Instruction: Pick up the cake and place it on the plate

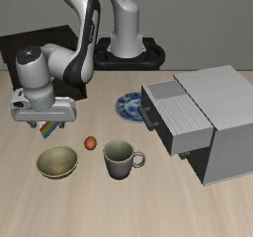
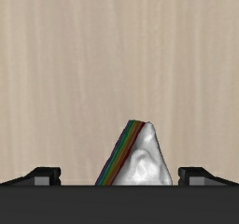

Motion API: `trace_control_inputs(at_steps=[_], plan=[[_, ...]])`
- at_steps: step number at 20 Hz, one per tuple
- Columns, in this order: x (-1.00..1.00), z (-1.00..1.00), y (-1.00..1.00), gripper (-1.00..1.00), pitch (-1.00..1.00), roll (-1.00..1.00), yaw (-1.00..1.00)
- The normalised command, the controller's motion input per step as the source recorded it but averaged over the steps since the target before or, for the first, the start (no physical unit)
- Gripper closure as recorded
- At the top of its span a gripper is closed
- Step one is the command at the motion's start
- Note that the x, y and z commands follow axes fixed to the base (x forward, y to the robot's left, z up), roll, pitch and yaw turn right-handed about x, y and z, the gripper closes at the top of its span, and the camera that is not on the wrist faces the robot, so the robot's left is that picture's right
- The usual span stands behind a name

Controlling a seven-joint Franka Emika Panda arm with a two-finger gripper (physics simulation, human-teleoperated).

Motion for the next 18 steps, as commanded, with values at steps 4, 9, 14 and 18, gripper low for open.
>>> trace_control_inputs(at_steps=[4,9,14,18], plan=[[-0.50,0.00,-0.50,-1.00,0.00,0.00,0.00],[0.00,0.00,0.00,1.00,0.00,0.00,0.00],[0.00,0.20,0.00,1.00,0.00,0.00,0.00],[0.00,1.00,0.00,1.00,0.00,0.00,0.00]])
